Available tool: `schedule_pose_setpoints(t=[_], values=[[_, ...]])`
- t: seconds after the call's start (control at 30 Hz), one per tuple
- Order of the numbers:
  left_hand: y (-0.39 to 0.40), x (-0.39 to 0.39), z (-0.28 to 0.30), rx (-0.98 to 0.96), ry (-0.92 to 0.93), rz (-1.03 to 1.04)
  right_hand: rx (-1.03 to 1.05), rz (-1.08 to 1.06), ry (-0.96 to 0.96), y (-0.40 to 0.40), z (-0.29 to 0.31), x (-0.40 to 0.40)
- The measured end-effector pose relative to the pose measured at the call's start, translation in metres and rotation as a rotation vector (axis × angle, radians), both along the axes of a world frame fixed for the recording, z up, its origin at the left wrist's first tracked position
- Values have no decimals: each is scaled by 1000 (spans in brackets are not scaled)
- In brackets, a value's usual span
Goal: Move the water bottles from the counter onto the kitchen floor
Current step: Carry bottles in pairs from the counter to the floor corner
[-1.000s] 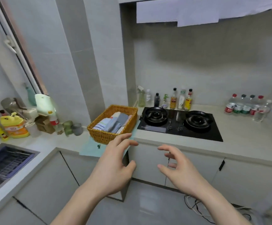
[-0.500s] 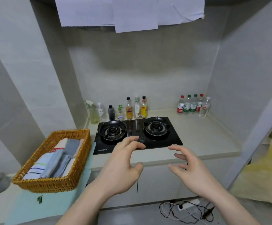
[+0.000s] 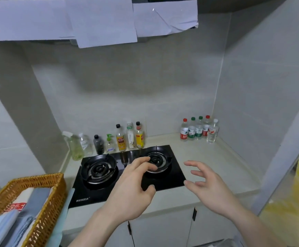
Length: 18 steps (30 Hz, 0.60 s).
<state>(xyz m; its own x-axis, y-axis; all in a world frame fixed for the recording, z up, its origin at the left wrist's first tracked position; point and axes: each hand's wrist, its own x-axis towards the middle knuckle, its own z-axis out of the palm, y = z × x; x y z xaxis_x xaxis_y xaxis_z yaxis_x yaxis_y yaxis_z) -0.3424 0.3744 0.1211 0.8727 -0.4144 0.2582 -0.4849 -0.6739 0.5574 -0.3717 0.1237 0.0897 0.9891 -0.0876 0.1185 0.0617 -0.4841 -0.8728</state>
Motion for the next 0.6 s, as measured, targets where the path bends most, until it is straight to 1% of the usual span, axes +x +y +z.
schedule_pose_setpoints(t=[0.13, 0.23, 0.6], values=[[-18, 37, -3, 13, 20, 9, -4, 18, 40, -20, 3, 37], [-31, 70, -4, 20, 22, 3, -11, 9, 28, -36, 2, 68], [-64, 195, -18, 0, 33, -59, -62, -80, 37, -64, 3, 170]])
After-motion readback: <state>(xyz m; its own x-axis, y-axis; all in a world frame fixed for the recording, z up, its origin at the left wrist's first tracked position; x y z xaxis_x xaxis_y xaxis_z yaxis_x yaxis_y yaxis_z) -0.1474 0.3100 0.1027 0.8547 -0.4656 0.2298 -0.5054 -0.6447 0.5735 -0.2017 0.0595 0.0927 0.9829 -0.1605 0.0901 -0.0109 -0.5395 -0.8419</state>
